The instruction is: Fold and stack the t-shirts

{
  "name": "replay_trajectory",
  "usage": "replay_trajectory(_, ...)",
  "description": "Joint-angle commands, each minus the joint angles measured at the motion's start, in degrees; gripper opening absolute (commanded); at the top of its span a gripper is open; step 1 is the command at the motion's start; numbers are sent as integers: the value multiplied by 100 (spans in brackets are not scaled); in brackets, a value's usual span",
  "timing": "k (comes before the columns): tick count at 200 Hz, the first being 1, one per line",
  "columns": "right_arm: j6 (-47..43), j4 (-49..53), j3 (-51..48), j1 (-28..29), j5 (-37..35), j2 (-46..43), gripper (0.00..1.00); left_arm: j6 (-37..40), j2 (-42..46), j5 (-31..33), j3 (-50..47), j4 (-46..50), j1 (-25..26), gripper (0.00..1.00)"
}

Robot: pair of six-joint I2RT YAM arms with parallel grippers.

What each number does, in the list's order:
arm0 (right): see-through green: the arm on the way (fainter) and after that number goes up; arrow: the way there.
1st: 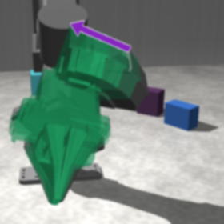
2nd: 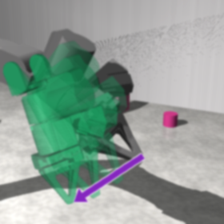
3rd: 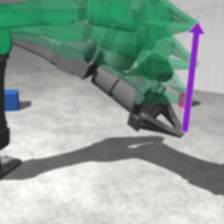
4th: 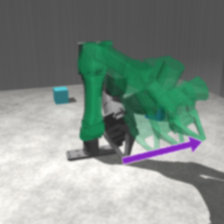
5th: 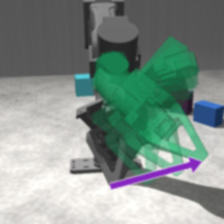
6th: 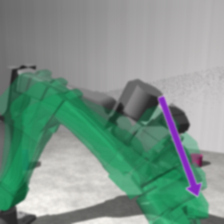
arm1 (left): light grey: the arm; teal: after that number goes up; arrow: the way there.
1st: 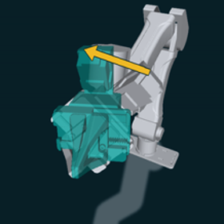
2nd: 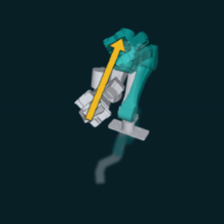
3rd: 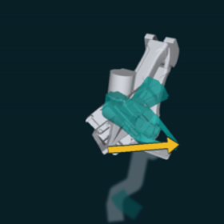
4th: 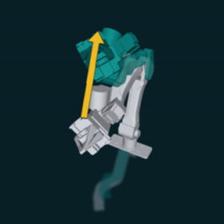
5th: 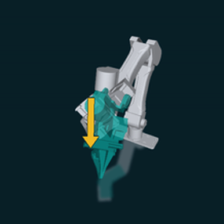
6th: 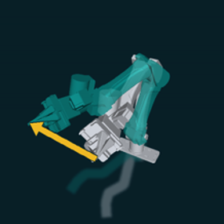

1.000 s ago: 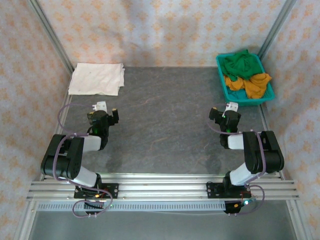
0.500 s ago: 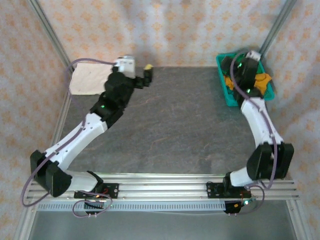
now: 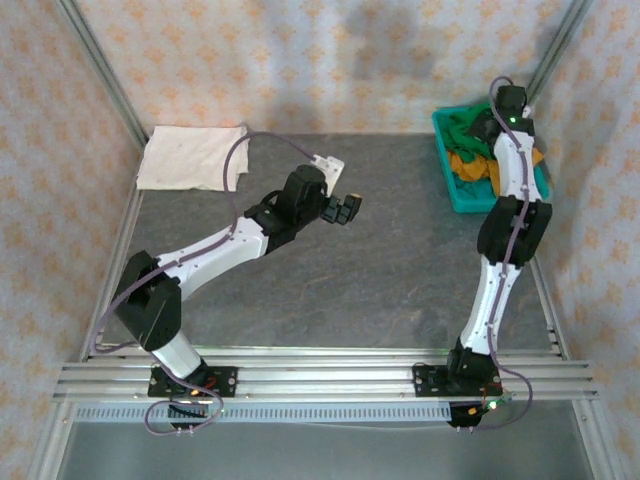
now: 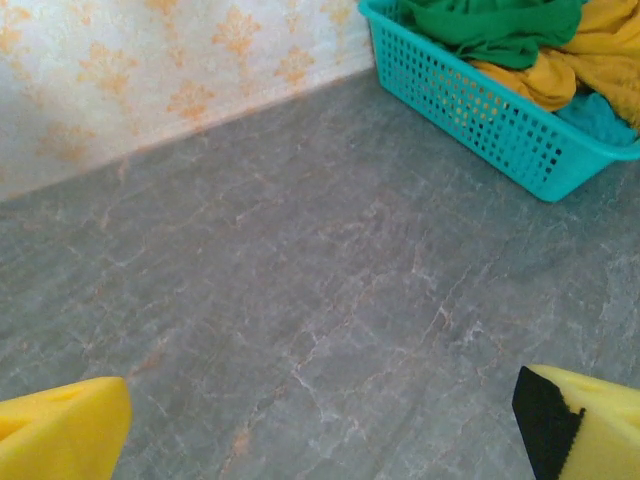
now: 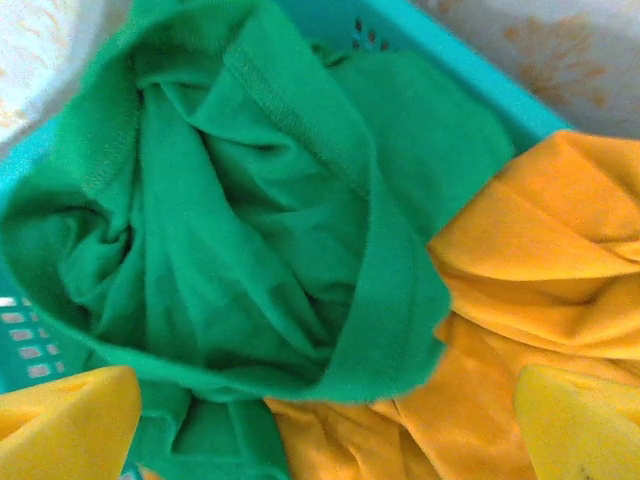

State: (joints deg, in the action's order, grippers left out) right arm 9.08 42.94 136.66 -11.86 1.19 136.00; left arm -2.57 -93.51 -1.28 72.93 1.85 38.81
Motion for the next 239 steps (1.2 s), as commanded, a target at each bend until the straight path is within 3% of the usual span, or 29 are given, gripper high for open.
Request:
replay_trajectory(1,-204,613,1121,-46,197,605,96,-142,399,-68,-290,-214,66,99)
replay_trajectory(20,-283,365,1555,-47,425,1013,92,-130,514,-15,-451,-224,66,99)
replay_trajectory(37,-264,91,1557,-51,521,1128,75,-121,574,66,-520,-167,63,99)
replay_trajectory(54,-183,-90,1566,-62,588,1264,76,-134,632,90,-608,-184,66,99)
replay_trajectory(67,-155,-236,1567,-60,603,1367,68,-140,672,118,-652,-186,66,99)
replay_trajectory(87,-84,-459,1654,-61,768,1565,66,-130,711,120,-689,-193,66,99)
replay_trajectory(102,-23,-501,1793,-62,915,1719,51,-130,734,119,-692,-164,66,98)
replay_trajectory(109,-11,-506,1834,-61,952,1743,38,-134,753,111,-692,-150,66,97)
replay_trajectory(120,40,-488,1840,-61,953,1693,7,-138,802,104,-700,-109,66,95)
replay_trajectory(126,76,-492,1830,-62,921,1632,0,-145,823,118,-716,-105,66,95)
replay_trajectory(177,501,-495,1653,-44,1253,524,0,-233,999,224,-762,-155,66,87)
replay_trajectory(239,290,-194,1457,259,1177,-1042,0,-365,1638,396,-890,-327,66,80)
